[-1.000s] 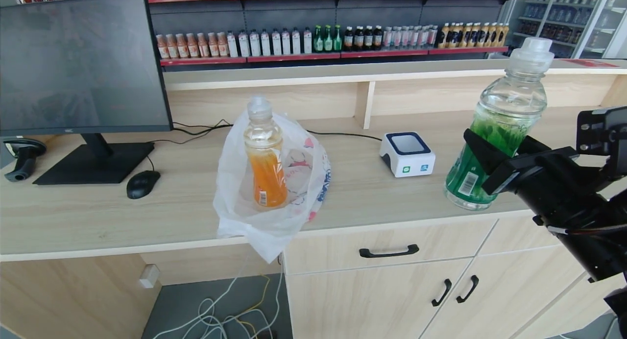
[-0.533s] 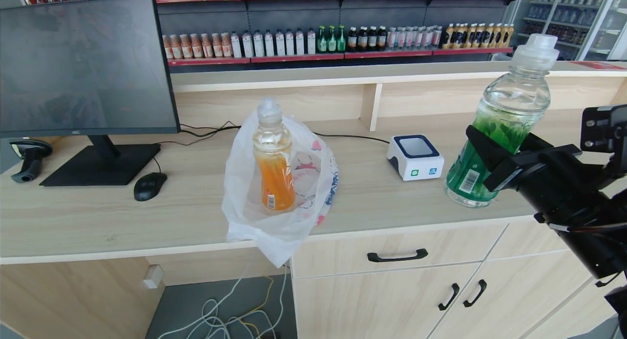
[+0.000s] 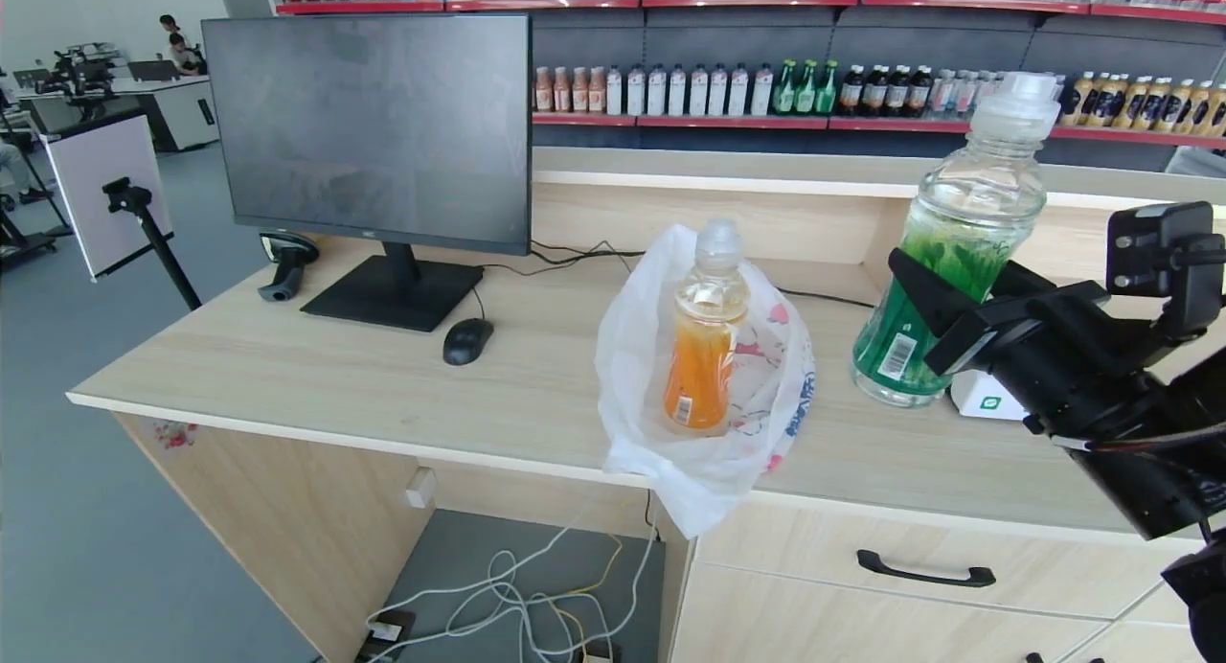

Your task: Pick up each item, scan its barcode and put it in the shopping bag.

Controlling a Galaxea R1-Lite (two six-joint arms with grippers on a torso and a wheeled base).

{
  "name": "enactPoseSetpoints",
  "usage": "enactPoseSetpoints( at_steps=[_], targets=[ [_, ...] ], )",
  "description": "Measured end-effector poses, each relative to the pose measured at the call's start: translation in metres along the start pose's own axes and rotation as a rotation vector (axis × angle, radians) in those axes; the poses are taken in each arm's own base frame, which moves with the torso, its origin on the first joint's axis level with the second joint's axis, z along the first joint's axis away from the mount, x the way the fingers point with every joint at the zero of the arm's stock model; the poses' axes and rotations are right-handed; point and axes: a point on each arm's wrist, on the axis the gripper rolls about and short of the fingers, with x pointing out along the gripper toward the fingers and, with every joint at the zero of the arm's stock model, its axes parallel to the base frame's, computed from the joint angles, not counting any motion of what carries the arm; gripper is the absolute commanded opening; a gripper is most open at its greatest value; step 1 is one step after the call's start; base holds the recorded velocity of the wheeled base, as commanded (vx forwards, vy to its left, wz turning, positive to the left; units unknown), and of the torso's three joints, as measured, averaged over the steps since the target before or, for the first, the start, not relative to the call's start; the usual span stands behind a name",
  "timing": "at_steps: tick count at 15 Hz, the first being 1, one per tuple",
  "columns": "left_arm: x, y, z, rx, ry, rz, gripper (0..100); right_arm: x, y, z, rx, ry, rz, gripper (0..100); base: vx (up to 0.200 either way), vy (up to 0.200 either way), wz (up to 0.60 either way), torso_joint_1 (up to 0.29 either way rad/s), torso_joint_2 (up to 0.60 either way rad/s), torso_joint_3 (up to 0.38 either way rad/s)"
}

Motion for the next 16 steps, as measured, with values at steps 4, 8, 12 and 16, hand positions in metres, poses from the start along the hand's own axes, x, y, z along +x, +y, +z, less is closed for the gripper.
enactPoseSetpoints(
  at_steps=[4, 8, 12, 16],
  targets=[
    [0.0, 0.0, 0.0, 0.0, 0.0, 0.0, 100, 0.023, 0.001, -0.001, 0.032, -0.041, -0.007, 0, 0.0, 0.0, 0.0, 0.0, 0.0, 0.0],
    [0.0, 0.0, 0.0, 0.0, 0.0, 0.001, 100, 0.064, 0.006, -0.017, 0.052, -0.075, -0.007, 0, 0.0, 0.0, 0.0, 0.0, 0.0, 0.0],
    [0.0, 0.0, 0.0, 0.0, 0.0, 0.0, 100, 0.093, 0.016, -0.043, 0.073, -0.069, 0.009, 0, 0.0, 0.0, 0.0, 0.0, 0.0, 0.0],
    [0.0, 0.0, 0.0, 0.001, 0.0, 0.0, 100, 0.105, 0.03, -0.062, 0.082, -0.055, 0.037, 0, 0.0, 0.0, 0.0, 0.0, 0.0, 0.0]
  ],
)
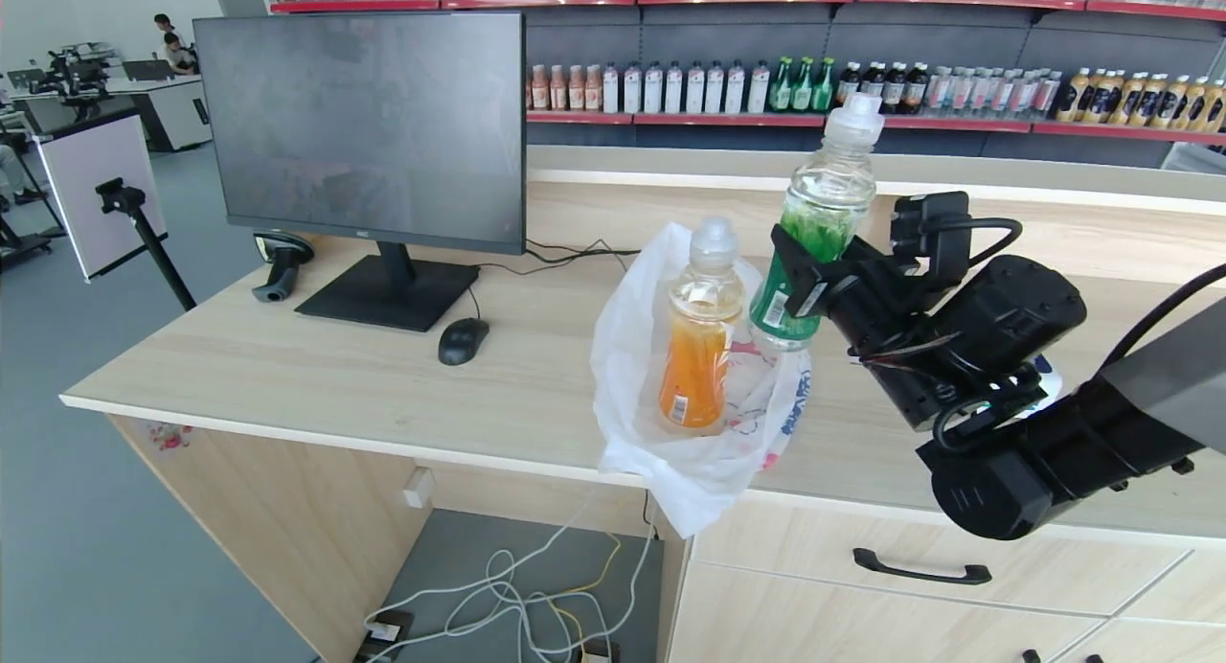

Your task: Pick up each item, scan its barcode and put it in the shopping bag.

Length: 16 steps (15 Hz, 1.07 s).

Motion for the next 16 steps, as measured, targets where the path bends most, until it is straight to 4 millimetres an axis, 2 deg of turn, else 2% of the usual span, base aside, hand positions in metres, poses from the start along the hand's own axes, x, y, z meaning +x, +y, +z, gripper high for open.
enactPoseSetpoints(
  at_steps=[6, 16],
  targets=[
    [0.0, 0.0, 0.0, 0.0, -0.001, 0.0, 100, 0.01, 0.01, -0.019, 0.012, 0.012, 0.023, 0, 0.0, 0.0, 0.0, 0.0, 0.0, 0.0],
    [0.0, 0.0, 0.0, 0.0, -0.001, 0.0, 100, 0.012, 0.009, -0.056, -0.027, 0.081, 0.04, 0, 0.0, 0.0, 0.0, 0.0, 0.0, 0.0]
  ],
)
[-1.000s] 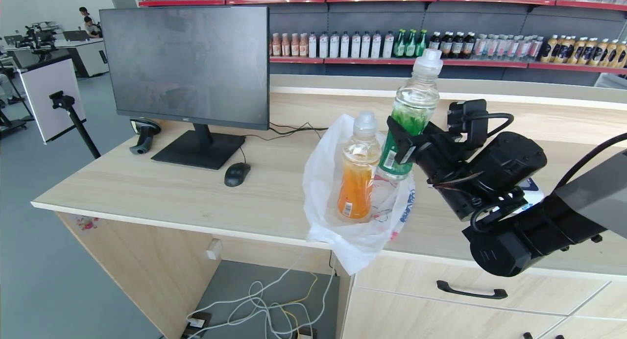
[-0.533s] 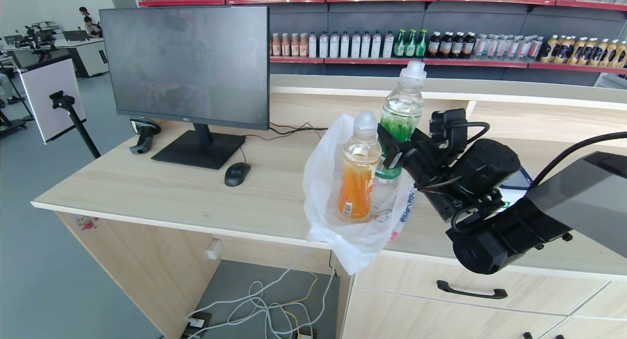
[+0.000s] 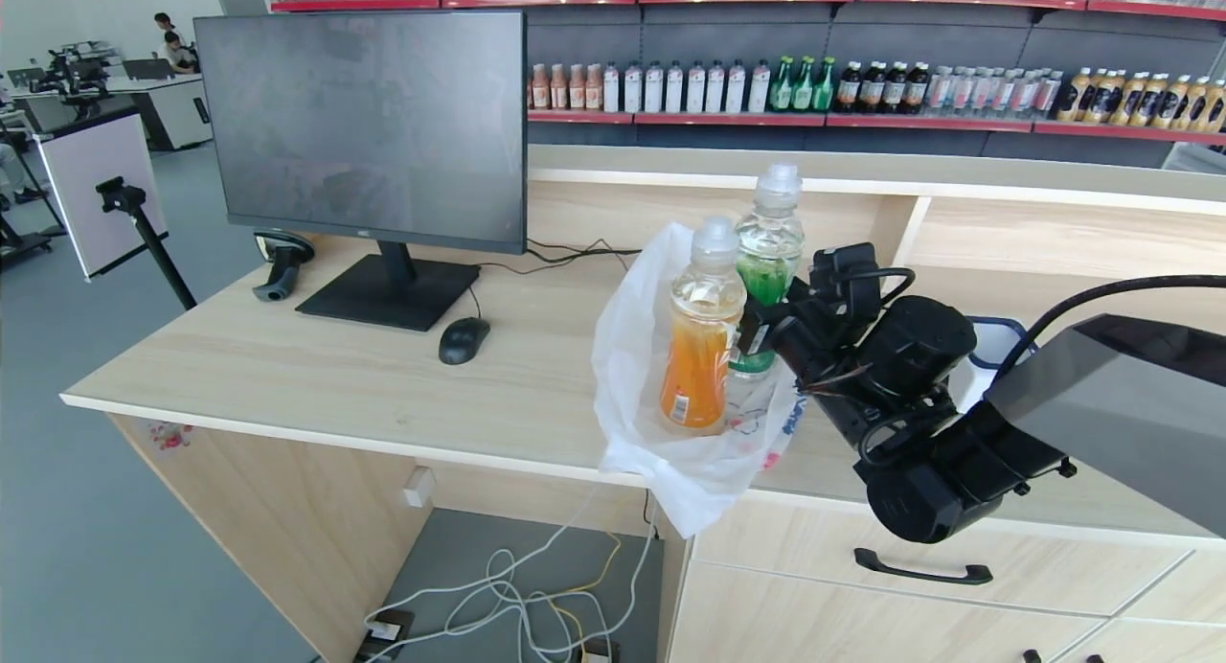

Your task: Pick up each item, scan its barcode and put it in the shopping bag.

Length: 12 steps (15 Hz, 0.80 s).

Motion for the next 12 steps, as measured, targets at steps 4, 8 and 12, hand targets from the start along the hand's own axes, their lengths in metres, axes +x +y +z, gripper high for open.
enactPoseSetpoints(
  at_steps=[4, 8, 12],
  targets=[
    [0.0, 0.0, 0.0, -0.001, 0.0, -0.001, 100, 0.008, 0.001, -0.008, -0.013, -0.013, -0.003, 0, 0.0, 0.0, 0.0, 0.0, 0.0, 0.0],
    [0.0, 0.0, 0.0, -0.001, 0.0, -0.001, 100, 0.01, 0.0, -0.02, -0.015, 0.007, -0.005, 0, 0.0, 0.0, 0.0, 0.0, 0.0, 0.0],
    [0.0, 0.0, 0.0, 0.0, -0.001, -0.001, 100, 0.01, -0.002, -0.03, -0.017, 0.023, -0.01, 0, 0.0, 0.0, 0.0, 0.0, 0.0, 0.0]
  ],
)
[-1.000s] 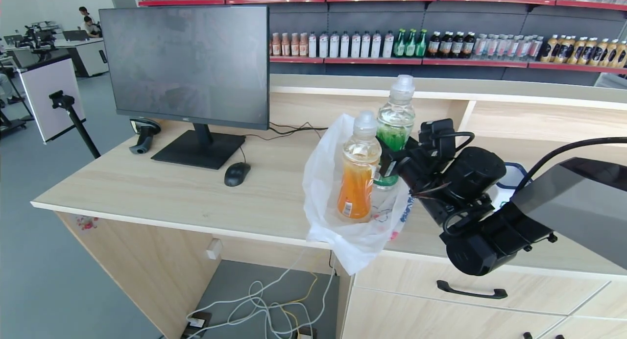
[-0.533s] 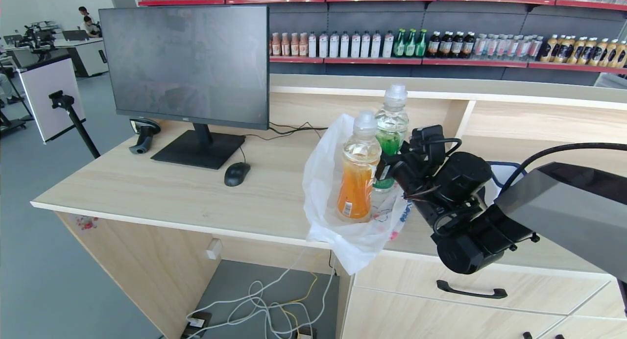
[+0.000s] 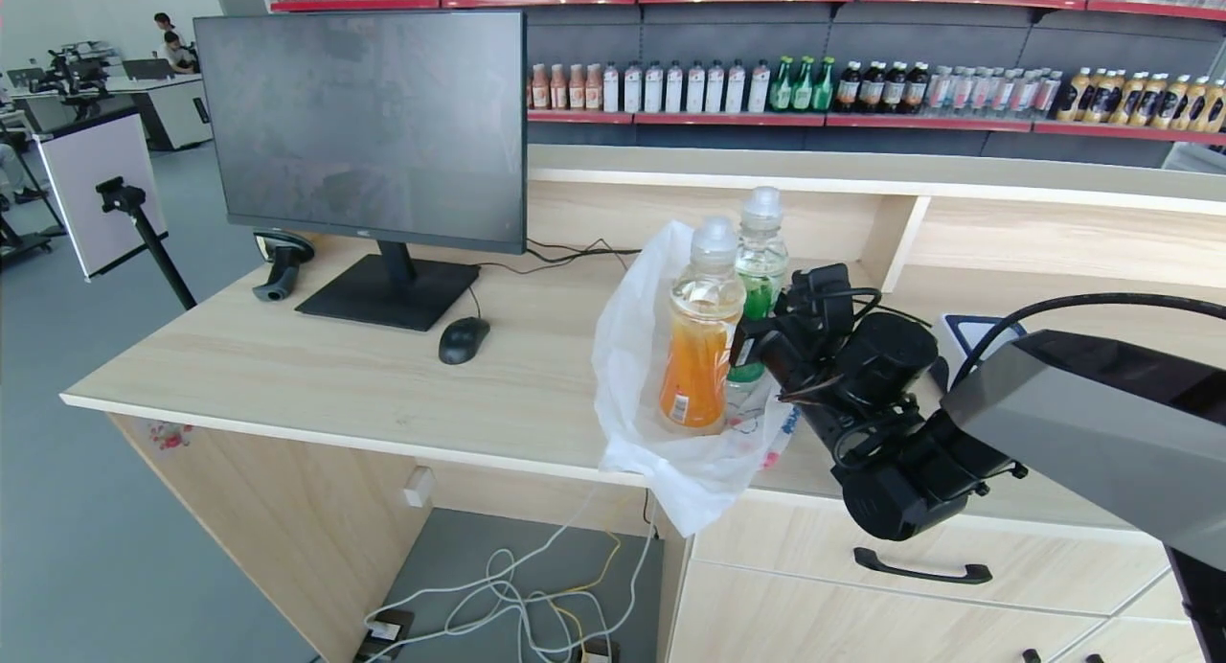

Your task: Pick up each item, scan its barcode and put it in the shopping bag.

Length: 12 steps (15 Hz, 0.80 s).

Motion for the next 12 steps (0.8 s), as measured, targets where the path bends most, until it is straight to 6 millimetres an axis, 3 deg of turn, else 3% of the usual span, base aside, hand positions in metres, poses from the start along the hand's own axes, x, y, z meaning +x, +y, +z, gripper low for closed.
enactPoseSetpoints(
  at_steps=[12],
  targets=[
    [0.0, 0.0, 0.0002, 0.001, -0.002, 0.0, 100, -0.0082, -0.0009, -0.0106, -0.001, 0.053, 0.001, 0, 0.0, 0.0, 0.0, 0.0, 0.0, 0.0]
  ],
)
